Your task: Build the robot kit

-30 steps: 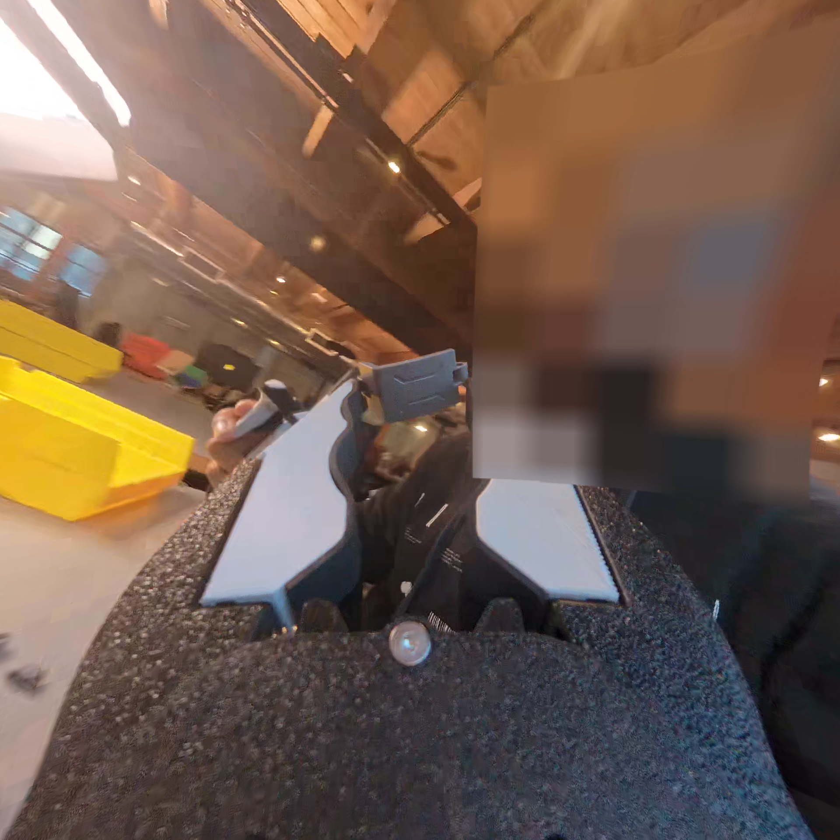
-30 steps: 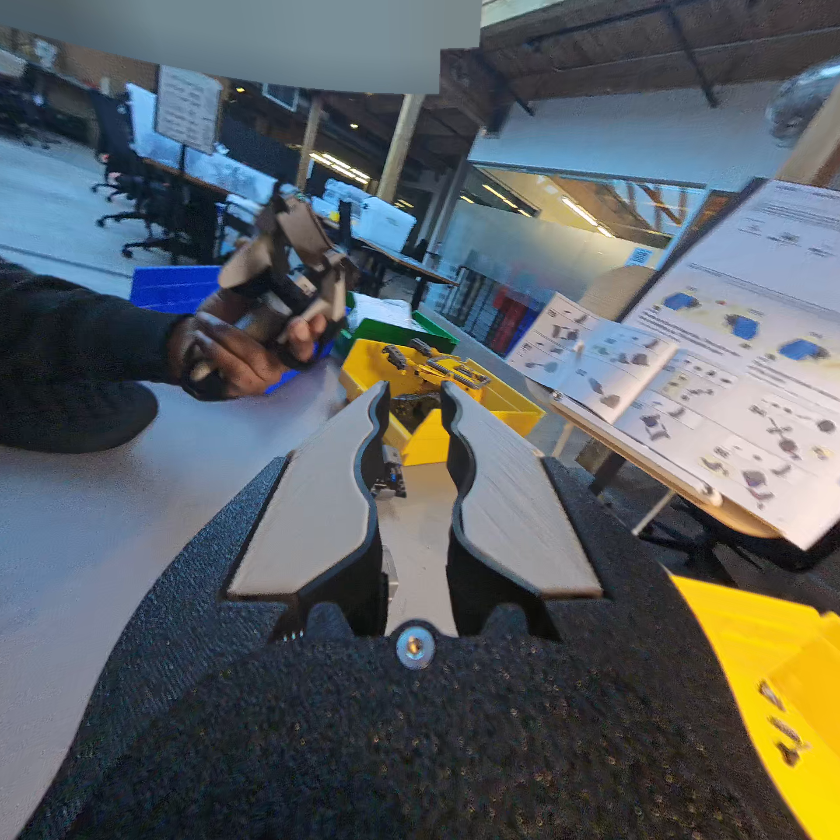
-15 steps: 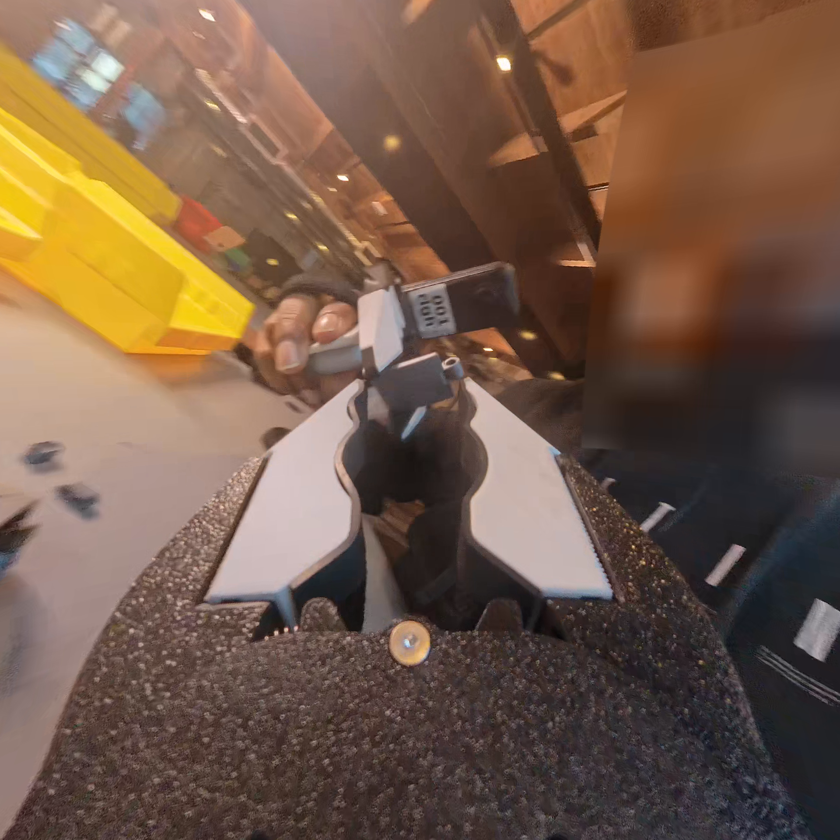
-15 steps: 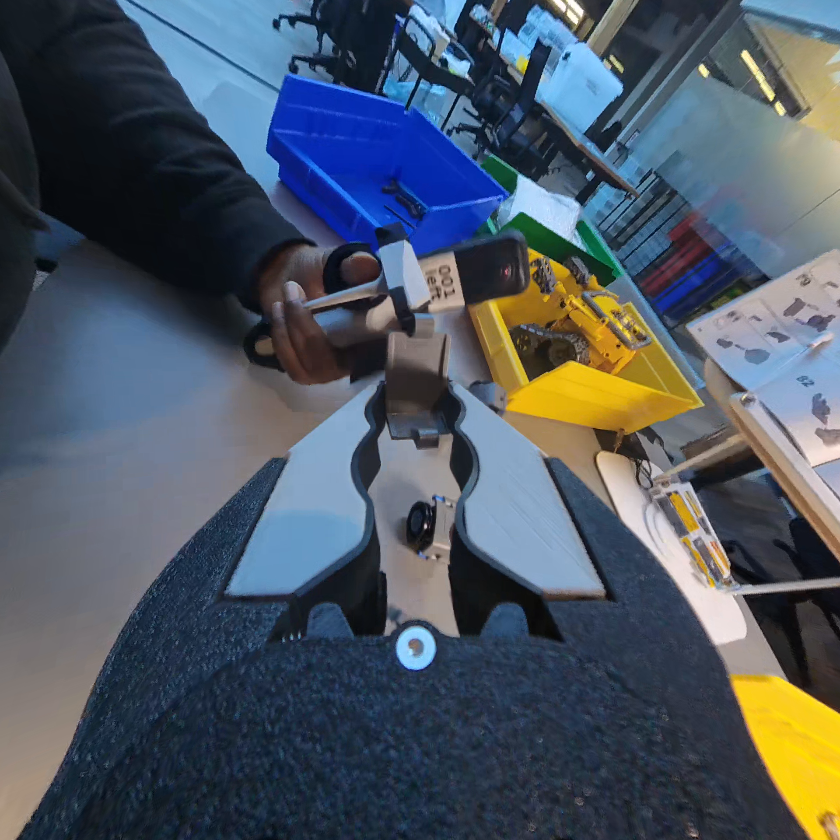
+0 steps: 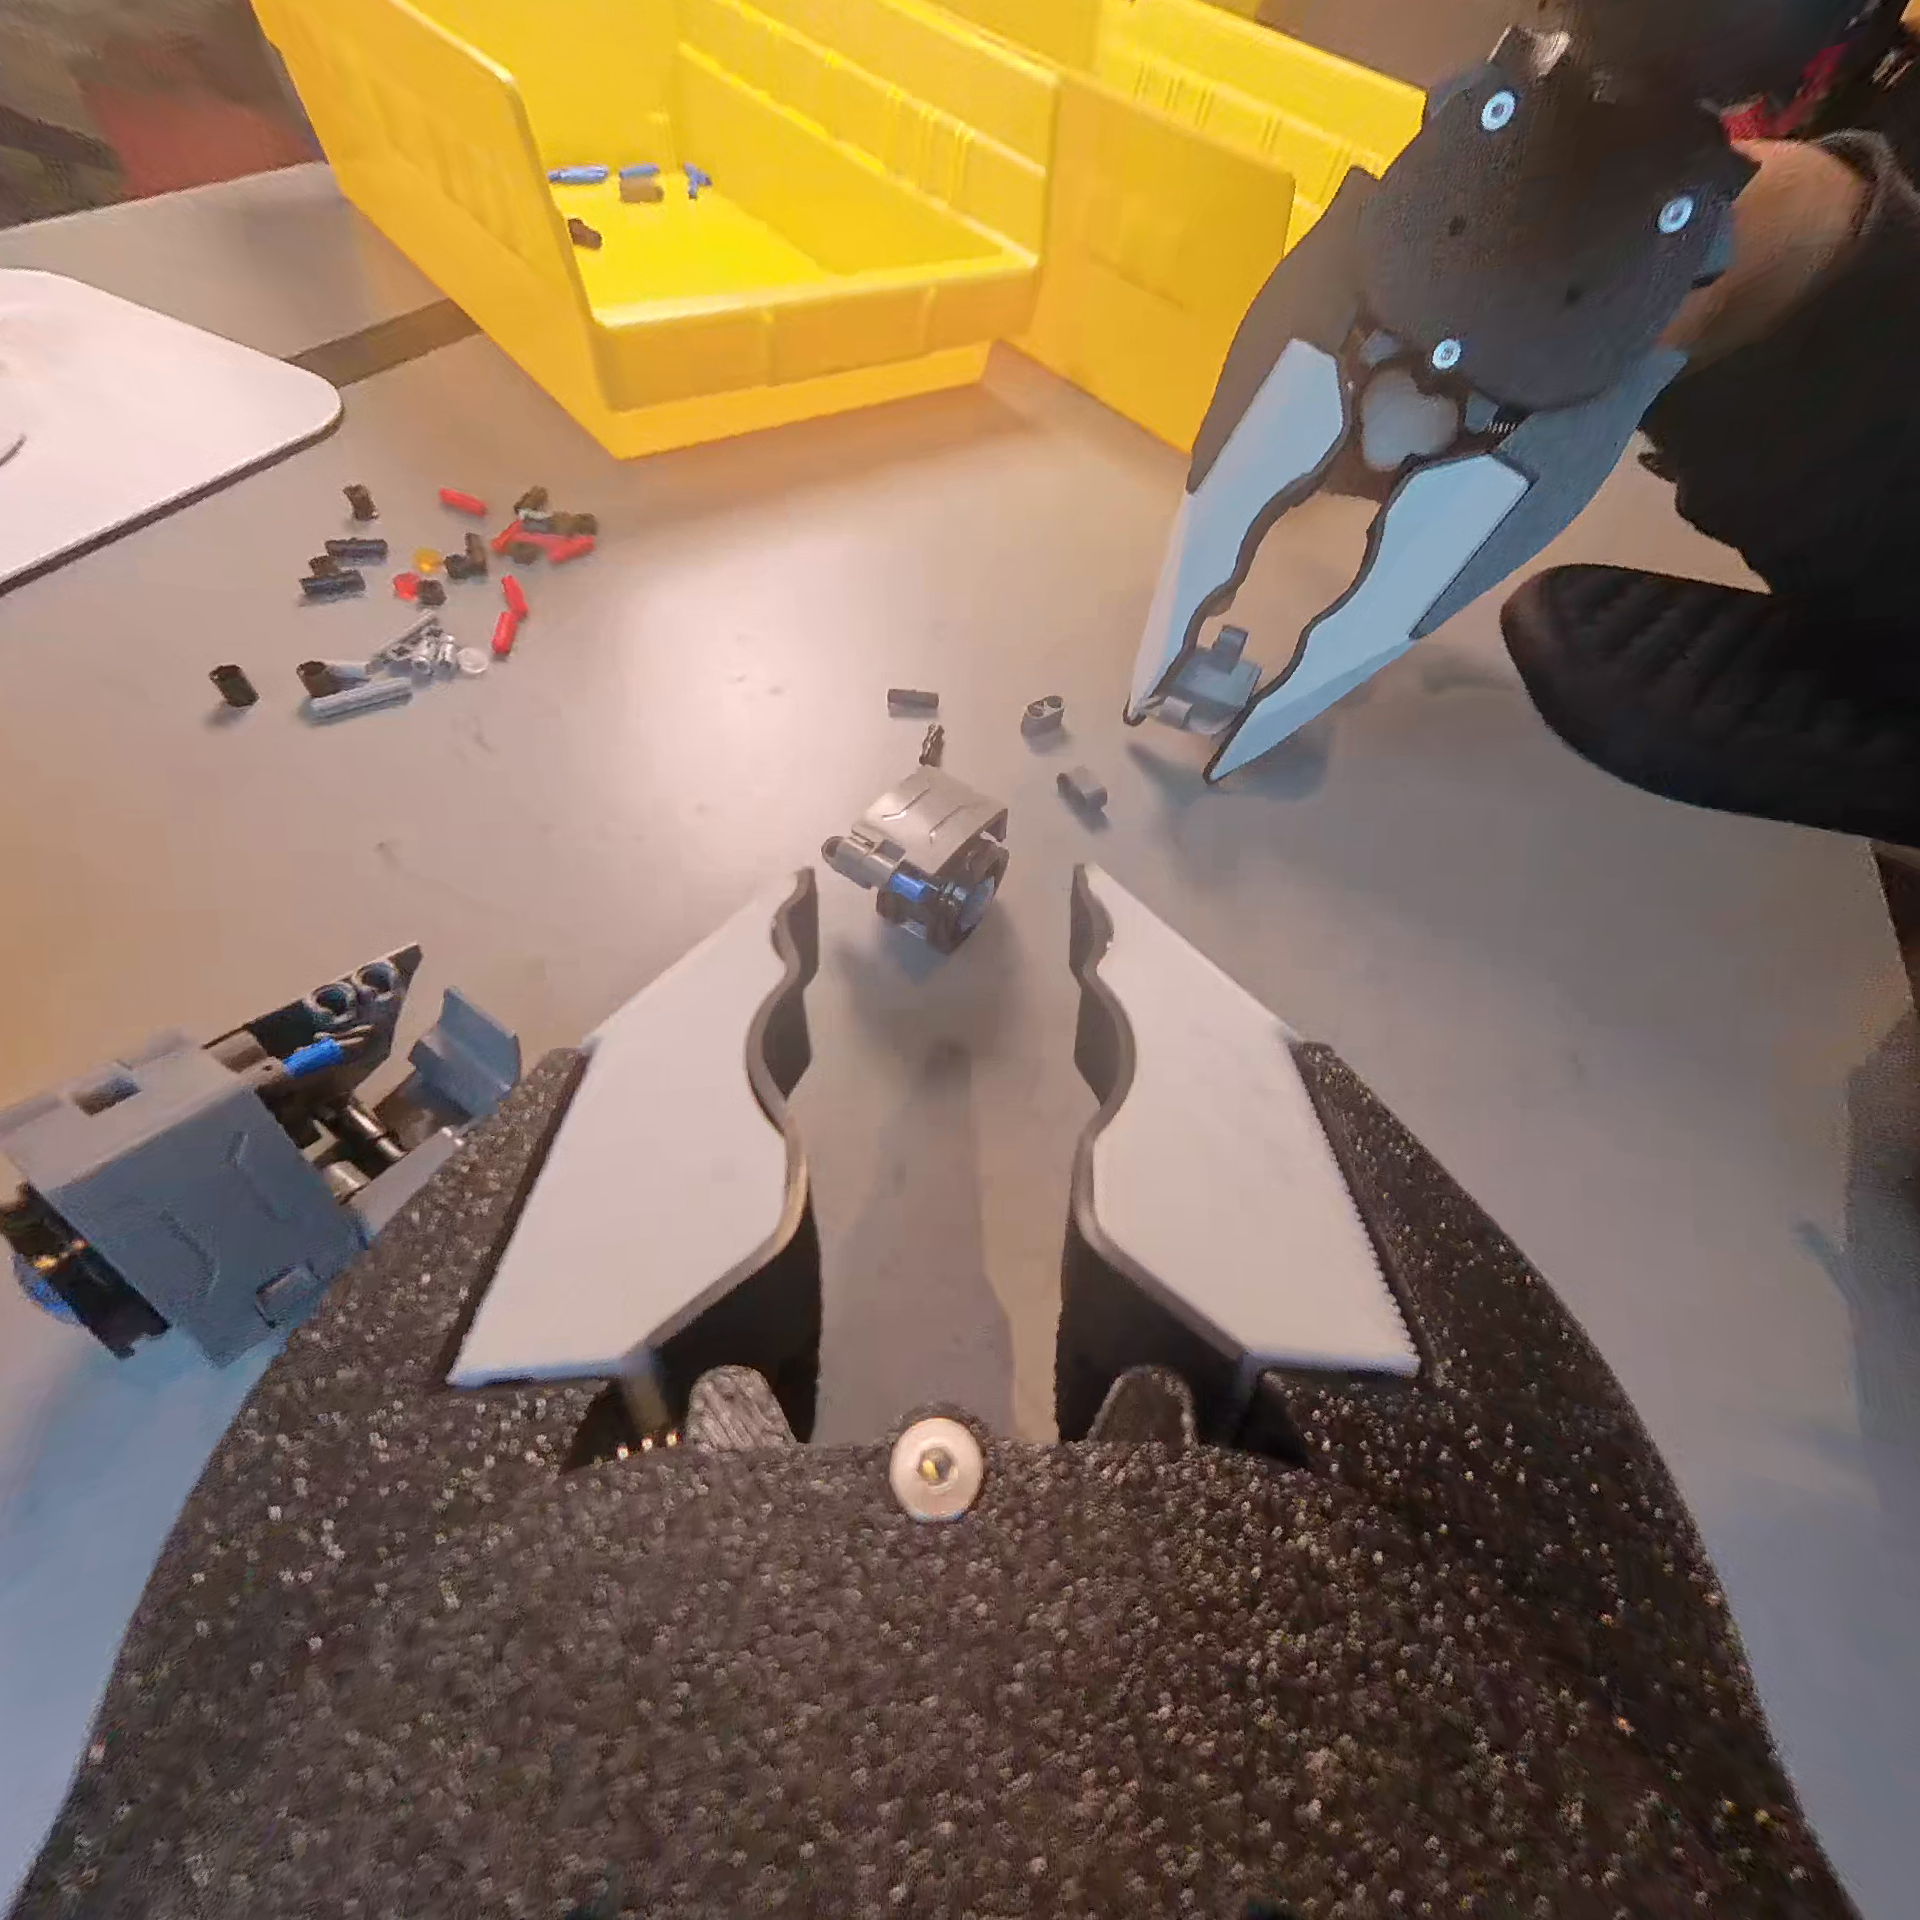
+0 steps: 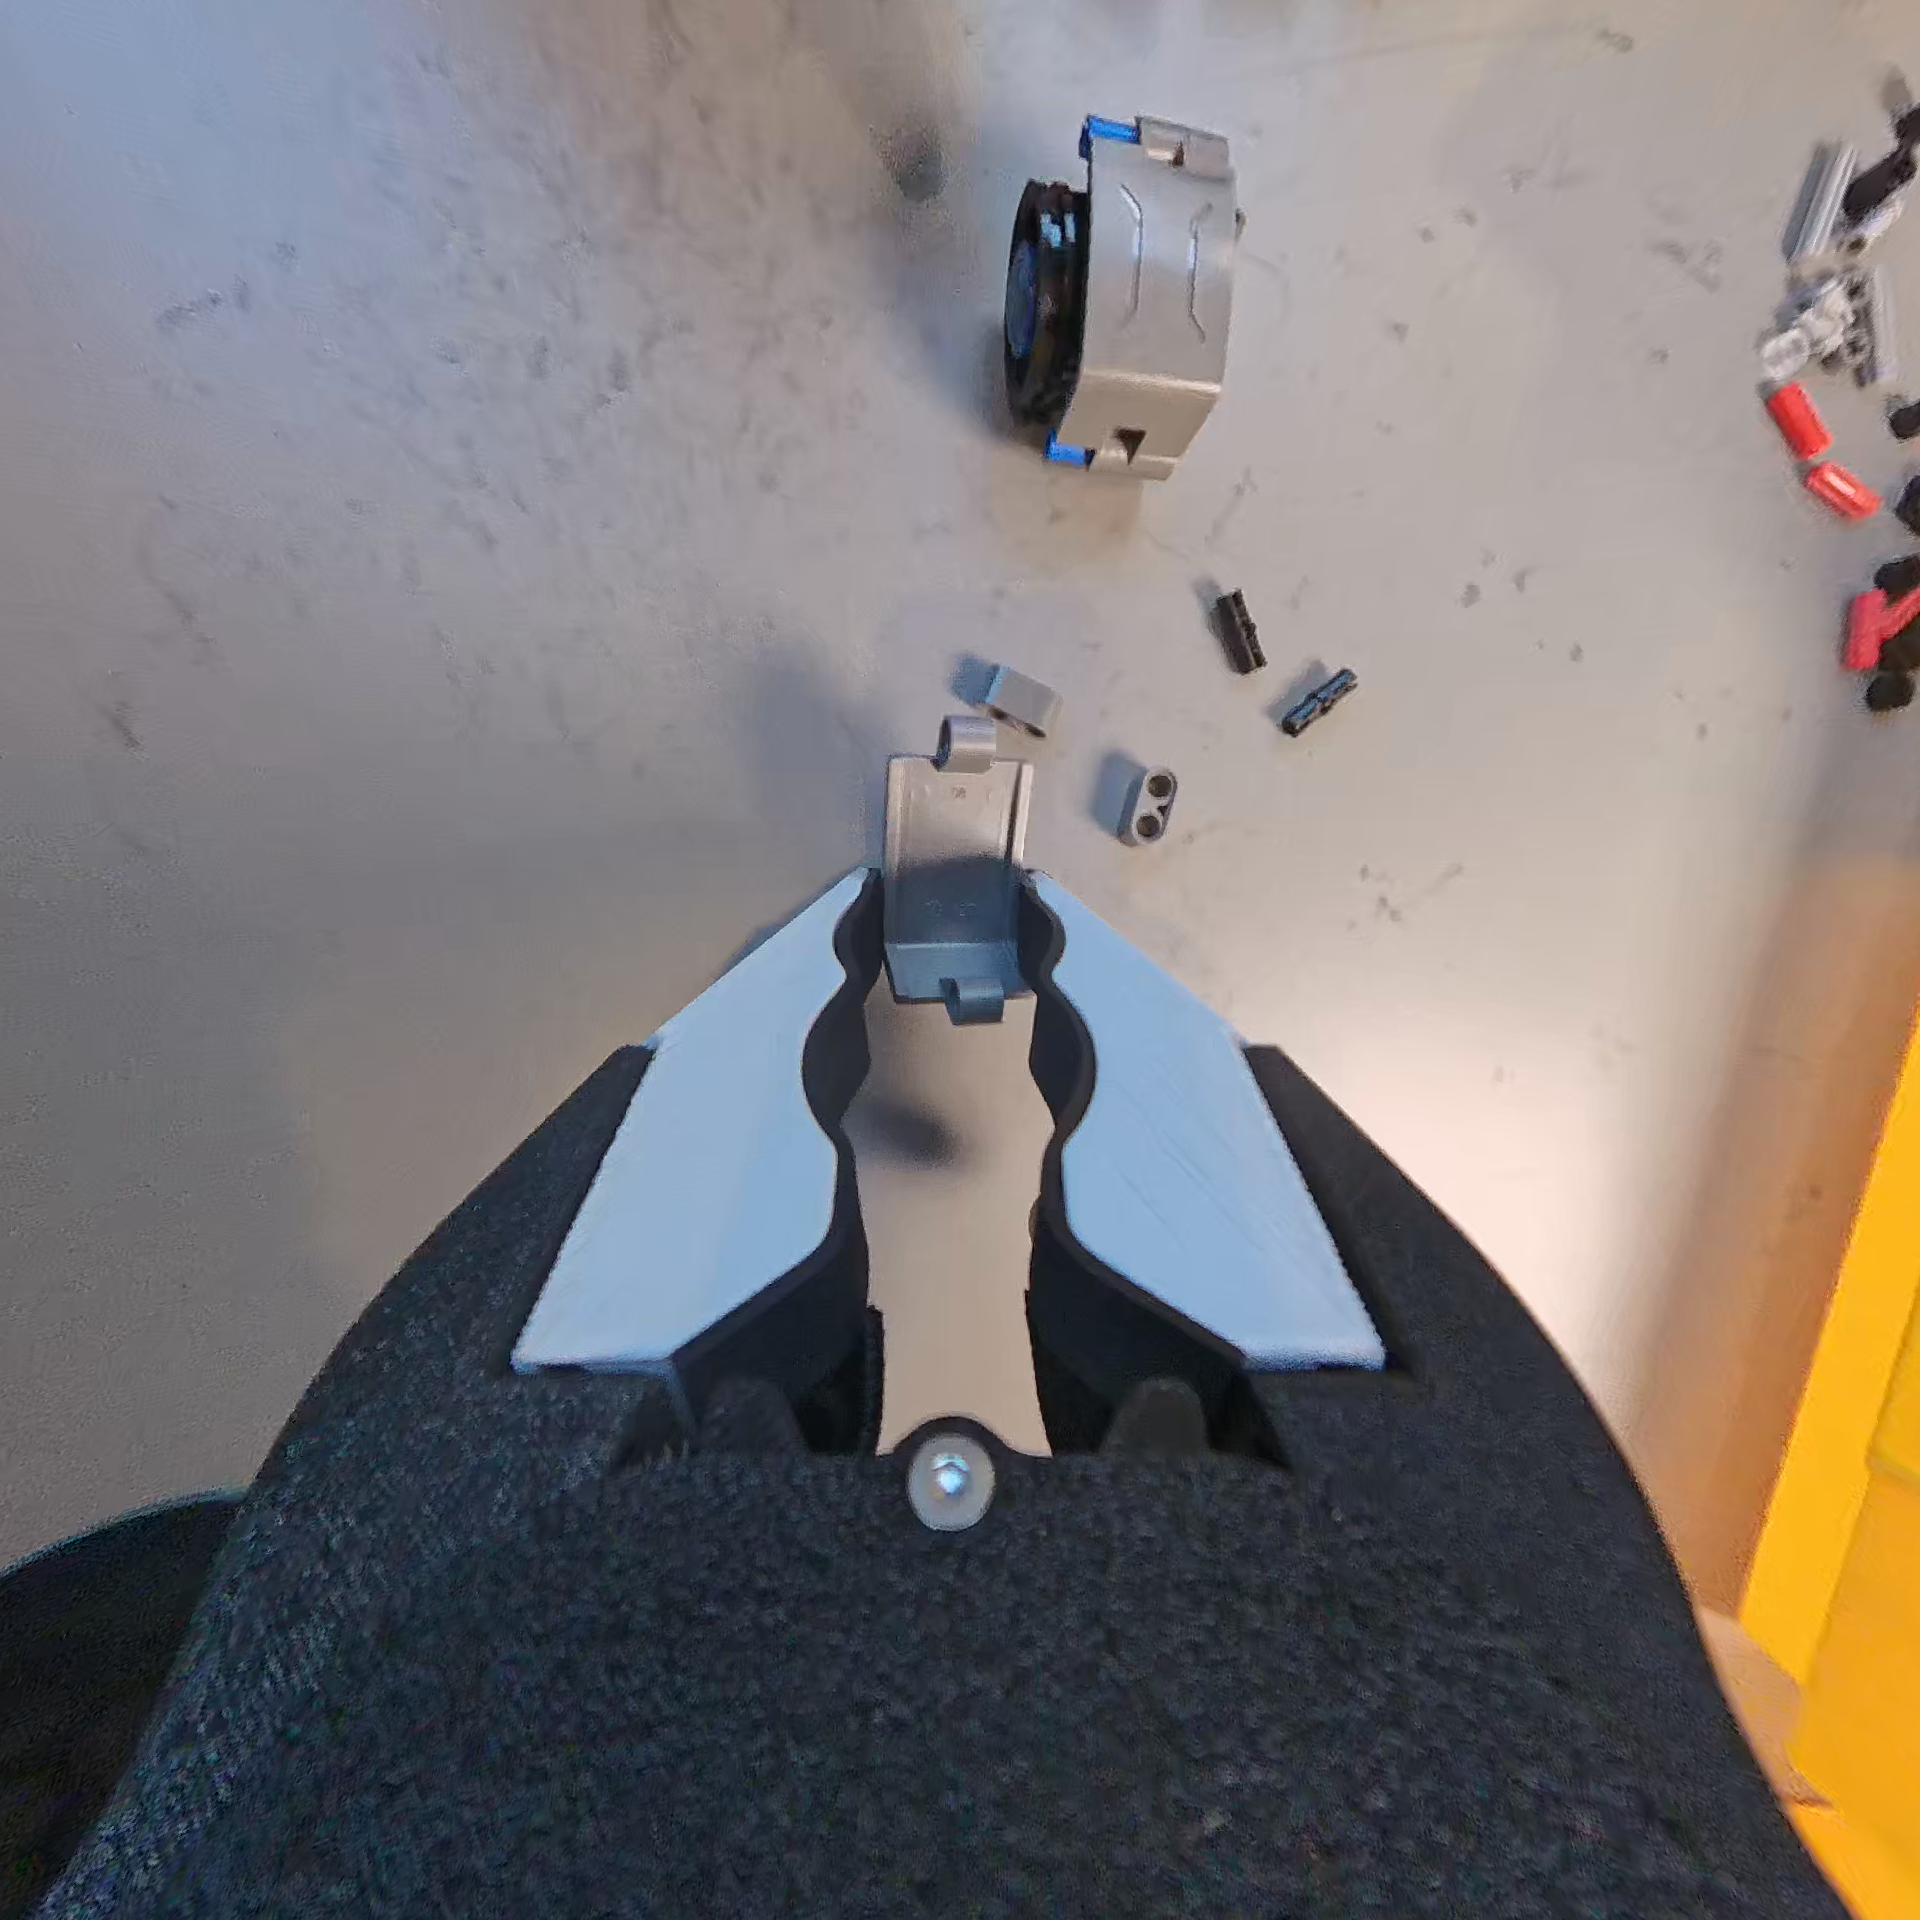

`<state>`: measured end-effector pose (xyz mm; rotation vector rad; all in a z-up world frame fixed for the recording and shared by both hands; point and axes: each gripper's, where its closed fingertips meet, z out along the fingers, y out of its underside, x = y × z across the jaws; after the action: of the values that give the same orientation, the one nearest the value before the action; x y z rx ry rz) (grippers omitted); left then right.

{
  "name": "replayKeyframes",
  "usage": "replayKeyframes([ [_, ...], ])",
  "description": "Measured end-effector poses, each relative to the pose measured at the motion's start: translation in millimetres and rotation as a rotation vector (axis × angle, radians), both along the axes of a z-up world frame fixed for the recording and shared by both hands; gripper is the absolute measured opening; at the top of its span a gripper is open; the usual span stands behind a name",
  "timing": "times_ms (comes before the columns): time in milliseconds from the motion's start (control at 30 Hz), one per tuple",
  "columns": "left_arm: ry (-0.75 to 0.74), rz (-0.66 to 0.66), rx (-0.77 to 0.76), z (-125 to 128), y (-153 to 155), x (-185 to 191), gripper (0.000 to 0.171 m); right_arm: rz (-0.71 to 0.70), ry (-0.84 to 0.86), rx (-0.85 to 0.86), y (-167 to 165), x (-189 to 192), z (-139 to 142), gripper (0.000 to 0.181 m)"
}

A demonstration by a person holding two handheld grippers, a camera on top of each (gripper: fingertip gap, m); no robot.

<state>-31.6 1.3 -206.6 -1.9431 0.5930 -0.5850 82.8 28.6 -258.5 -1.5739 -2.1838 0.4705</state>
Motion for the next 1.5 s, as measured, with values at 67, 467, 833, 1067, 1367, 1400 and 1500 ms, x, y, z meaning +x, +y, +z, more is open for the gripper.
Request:
replayKeyframes([
  [67, 0.026, -0.008, -0.016, -4, 5, 3, 0.049, -0.029, -0.022, 0.004, 9, 7, 0, 0.024],
  [467, 0.361, -0.102, -0.026, -36, 27, 16, 0.047, -0.139, 0.029, -0.048, 36, 20, 2, 0.035],
  [833, 0.358, 0.015, -0.061, -34, 35, -17, 0.04, -0.174, 0.208, -0.082, 44, 6, 22, 0.038],
  [1067, 0.29, 0.039, -0.108, -37, 32, -1, 0.041, -0.204, 0.321, -0.079, 50, -6, 32, 0.037],
  [1367, 0.223, 0.032, -0.109, -35, 27, 2, 0.042, -0.23, 0.391, -0.105, 52, -13, 35, 0.037],
  [1400, 0.215, 0.028, -0.105, -34, 25, 2, 0.044, -0.233, 0.403, -0.107, 53, -14, 36, 0.037],
  [1500, 0.201, 0.026, -0.091, -31, 23, 0, 0.045, -0.252, 0.464, -0.119, 57, -17, 42, 0.037],
])
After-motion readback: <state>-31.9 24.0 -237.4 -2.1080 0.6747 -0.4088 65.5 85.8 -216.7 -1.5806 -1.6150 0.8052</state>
